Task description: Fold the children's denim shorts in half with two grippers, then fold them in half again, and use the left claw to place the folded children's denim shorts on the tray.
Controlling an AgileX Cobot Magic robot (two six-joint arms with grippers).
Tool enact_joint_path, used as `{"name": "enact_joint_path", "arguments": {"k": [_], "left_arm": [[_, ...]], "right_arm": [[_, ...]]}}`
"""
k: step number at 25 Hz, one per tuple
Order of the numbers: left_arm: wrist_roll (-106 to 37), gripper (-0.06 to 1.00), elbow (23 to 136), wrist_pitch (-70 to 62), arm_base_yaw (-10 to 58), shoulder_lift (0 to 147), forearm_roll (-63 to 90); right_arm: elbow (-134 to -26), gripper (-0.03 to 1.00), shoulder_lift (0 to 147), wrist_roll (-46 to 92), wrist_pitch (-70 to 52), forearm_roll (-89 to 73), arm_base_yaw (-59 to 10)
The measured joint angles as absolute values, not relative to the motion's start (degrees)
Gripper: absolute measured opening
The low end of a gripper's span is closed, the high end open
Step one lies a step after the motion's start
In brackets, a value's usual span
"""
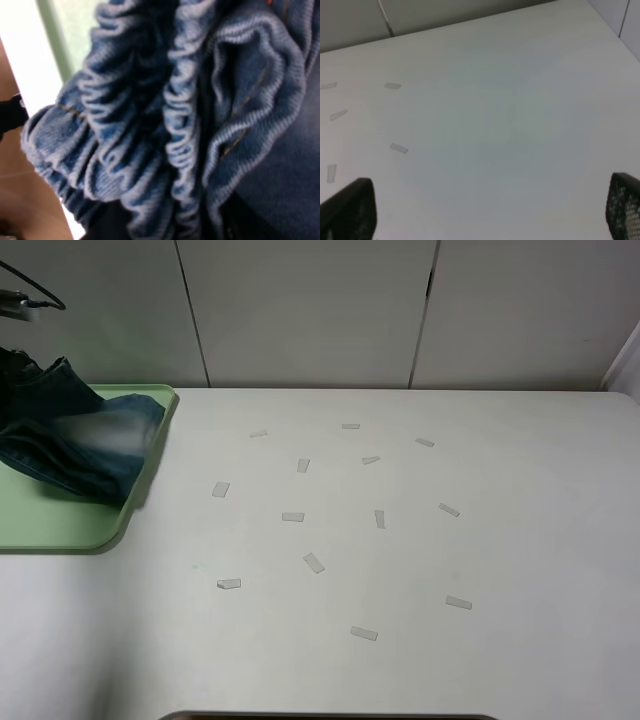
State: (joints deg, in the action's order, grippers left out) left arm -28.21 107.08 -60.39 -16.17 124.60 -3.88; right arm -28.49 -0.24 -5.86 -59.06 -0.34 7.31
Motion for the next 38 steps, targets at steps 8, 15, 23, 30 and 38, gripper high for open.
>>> {"name": "enact_joint_path", "arguments": {"k": [8, 15, 23, 30, 38], "left_arm": [[-28.3, 0.26, 107.1, -59.8, -16.2, 124.6, -4.8], [-28.3, 0.85, 107.1, -59.3, -16.3, 124.5, -4.1], [-28.3, 0.99, 107.1, -59.4, -16.2, 124.4, 0.5], [-28.3, 0.99, 110.1, -66.4, -16.2, 123.3, 4.9], [-25.8, 0.99, 111.9, -66.5, -16.2, 117.7, 6.5]], "right_arm": [[-28.5, 0.69, -0.2, -5.9, -59.1, 0.0, 7.3], [-28.5, 0.69, -0.2, -5.9, -59.1, -0.3, 7.3], [-28.5, 0.69, -0.2, -5.9, -59.1, 0.0, 7.3], [-28.5, 0.69, -0.2, -5.9, -59.1, 0.0, 7.3], [-28.5, 0.69, -0.2, -5.9, -59.1, 0.0, 7.3]]}}
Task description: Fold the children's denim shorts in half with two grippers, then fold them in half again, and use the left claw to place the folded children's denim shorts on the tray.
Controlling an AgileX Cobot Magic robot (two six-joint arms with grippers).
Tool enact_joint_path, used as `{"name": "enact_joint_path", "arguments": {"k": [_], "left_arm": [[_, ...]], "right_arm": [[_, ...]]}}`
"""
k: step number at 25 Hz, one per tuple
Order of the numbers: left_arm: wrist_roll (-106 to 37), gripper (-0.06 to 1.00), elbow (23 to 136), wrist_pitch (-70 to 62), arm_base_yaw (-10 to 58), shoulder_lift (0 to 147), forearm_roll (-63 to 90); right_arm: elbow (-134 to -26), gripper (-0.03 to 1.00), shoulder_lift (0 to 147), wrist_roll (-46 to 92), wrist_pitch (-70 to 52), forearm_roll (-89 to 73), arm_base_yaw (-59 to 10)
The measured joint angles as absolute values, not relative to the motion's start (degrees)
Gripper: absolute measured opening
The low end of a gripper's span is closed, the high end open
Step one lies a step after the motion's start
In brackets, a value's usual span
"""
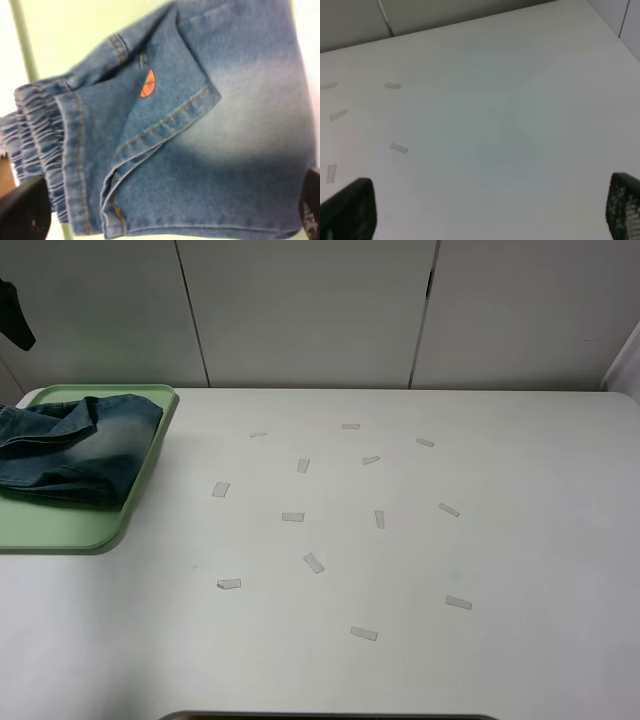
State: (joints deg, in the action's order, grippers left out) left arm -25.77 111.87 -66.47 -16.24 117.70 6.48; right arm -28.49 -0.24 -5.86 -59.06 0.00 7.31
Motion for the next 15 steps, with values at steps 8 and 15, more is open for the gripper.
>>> {"name": "enact_joint_path", "arguments": {"k": [8, 15], "left_arm": [[-24.6, 0.99, 109.7, -66.5, -16.2, 110.9, 6.5], [-24.3, 0.99, 100.7, -66.5, -16.2, 102.7, 5.8]], "right_arm": [[-28.5, 0.69, -0.2, -5.9, -59.1, 0.0, 7.3], [-28.5, 0.69, -0.2, -5.9, -59.1, 0.0, 7.3]]}}
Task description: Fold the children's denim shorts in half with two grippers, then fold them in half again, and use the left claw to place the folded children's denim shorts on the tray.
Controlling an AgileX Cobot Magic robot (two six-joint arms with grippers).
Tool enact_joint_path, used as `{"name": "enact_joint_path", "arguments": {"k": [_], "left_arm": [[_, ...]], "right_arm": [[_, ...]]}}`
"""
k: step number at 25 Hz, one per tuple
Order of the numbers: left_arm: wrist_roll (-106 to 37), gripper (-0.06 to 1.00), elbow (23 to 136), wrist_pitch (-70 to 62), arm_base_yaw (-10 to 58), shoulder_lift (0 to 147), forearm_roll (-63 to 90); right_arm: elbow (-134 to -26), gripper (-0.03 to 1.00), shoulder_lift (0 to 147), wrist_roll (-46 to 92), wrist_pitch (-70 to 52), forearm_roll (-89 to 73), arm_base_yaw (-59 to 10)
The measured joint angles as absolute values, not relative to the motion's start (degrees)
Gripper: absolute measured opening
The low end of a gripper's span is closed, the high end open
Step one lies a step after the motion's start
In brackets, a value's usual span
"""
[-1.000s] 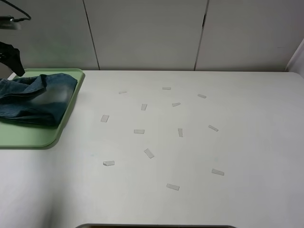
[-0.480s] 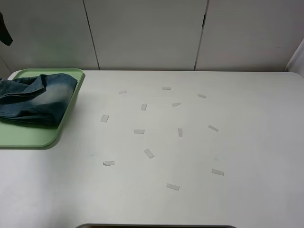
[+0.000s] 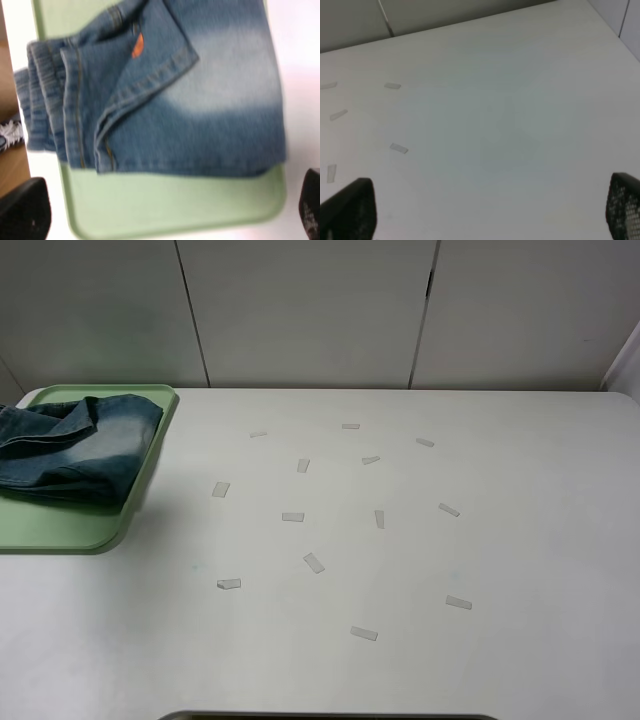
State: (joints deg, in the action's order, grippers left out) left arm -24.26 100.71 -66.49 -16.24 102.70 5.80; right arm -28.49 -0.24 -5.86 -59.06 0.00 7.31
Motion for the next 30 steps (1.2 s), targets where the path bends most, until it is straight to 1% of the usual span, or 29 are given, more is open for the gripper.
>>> {"name": "enact_joint_path", "arguments": {"k": [6, 7, 10, 11, 13, 15, 19, 23, 28, 30], "left_arm": [[-24.3, 0.99, 90.6, -66.5, -16.2, 93.5, 5.2], [-24.3, 0.99, 87.2, -66.5, -16.2, 90.5, 5.2], [-24.2, 0.99, 81.7, -66.5, -16.2, 85.4, 5.2], [-24.2, 0.99, 81.7, -66.5, -16.2, 85.4, 5.2], [-24.2, 0.99, 76.2, -66.5, -16.2, 80.1, 5.2], [-24.2, 0.99, 74.7, -66.5, -16.2, 78.9, 5.2], [-23.2, 0.99, 67.3, -66.5, -16.2, 70.2, 5.2], [-24.2, 0.99, 63.7, -66.5, -16.2, 64.0, 5.1], [-28.3, 0.99, 60.4, -66.7, -16.2, 51.4, 5.0], [-28.3, 0.99, 60.1, -66.7, -16.2, 49.8, 5.0]], "right_arm": [[-28.5, 0.69, -0.2, -5.9, -59.1, 0.0, 7.3], [-28.5, 0.69, -0.2, -5.9, -59.1, 0.0, 7.3], [-28.5, 0.69, -0.2, -5.9, -59.1, -0.3, 7.3], [-28.5, 0.69, -0.2, -5.9, -59.1, -0.3, 7.3], [-28.5, 0.69, -0.2, -5.9, -59.1, 0.0, 7.3], [-28.5, 0.69, -0.2, -5.9, -59.1, -0.3, 7.3], [-28.5, 0.69, -0.2, -5.9, -59.1, 0.0, 7.3], [-28.5, 0.69, -0.2, -5.9, -59.1, -0.3, 7.3], [-28.5, 0.69, -0.2, -5.9, -59.1, 0.0, 7.3], [-28.5, 0.69, -0.2, -5.9, -59.1, -0.3, 7.3]]}}
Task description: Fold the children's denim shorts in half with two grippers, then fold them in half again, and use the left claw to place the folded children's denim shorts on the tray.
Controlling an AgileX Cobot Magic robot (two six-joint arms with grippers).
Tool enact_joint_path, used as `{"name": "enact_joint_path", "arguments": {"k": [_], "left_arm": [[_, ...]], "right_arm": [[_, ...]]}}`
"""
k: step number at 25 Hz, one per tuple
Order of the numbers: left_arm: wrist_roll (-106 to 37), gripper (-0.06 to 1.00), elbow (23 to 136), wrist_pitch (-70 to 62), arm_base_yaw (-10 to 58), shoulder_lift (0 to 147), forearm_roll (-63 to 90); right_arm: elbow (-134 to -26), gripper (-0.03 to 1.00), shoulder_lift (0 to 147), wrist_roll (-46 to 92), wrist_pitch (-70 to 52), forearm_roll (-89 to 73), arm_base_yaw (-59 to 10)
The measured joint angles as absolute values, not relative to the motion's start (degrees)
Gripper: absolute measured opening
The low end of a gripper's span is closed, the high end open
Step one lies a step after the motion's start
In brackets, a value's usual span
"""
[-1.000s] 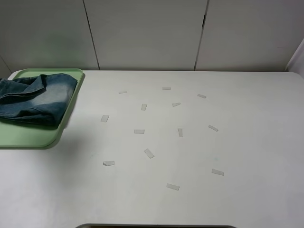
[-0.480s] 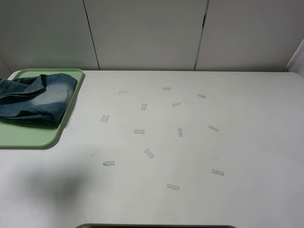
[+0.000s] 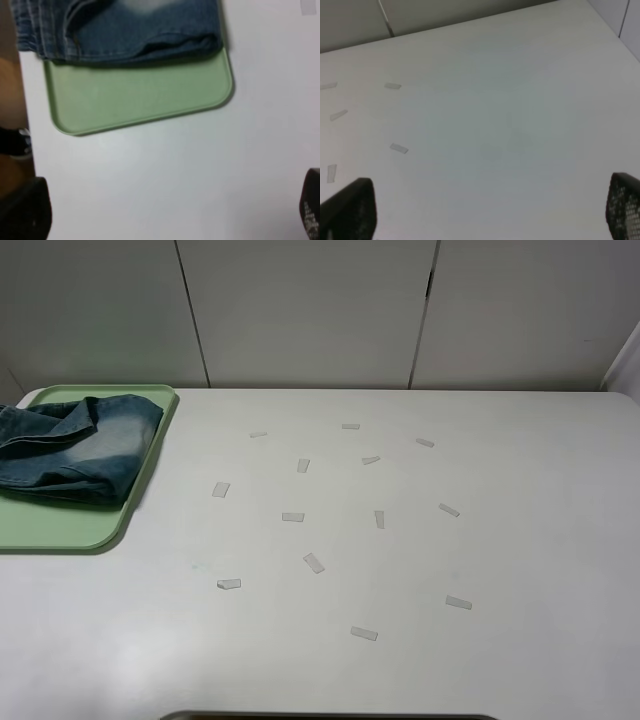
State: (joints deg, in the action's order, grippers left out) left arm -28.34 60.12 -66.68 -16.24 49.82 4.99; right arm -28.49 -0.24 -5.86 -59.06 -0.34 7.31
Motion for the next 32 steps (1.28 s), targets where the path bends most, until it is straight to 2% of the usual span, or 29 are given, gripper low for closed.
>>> {"name": "enact_joint_path", "arguments": {"k": [6, 12, 19, 22, 32], "left_arm": [[-28.0, 0.99, 56.3, -66.7, -16.2, 37.5, 5.3], [-19.9, 0.99, 48.5, -66.7, -15.7, 26.9, 6.3], [-10.2, 0.99, 40.7, -66.6, -9.8, 17.6, 5.9], [-7.3, 0.99, 32.3, -60.6, -3.7, 9.6, 4.3], [-5.6, 0.99, 28.1, -60.2, -1.1, 0.3, 4.1]], "right_arm": [[-28.5, 0.69, -0.2, -5.9, -59.1, 0.0, 7.3], [-28.5, 0.69, -0.2, -5.9, -59.1, 0.0, 7.3], [-28.5, 0.69, -0.2, -5.9, -59.1, 0.0, 7.3], [-28.5, 0.69, -0.2, -5.9, -59.1, 0.0, 7.3], [-28.5, 0.69, -0.2, -5.9, -59.1, 0.0, 7.3]]}}
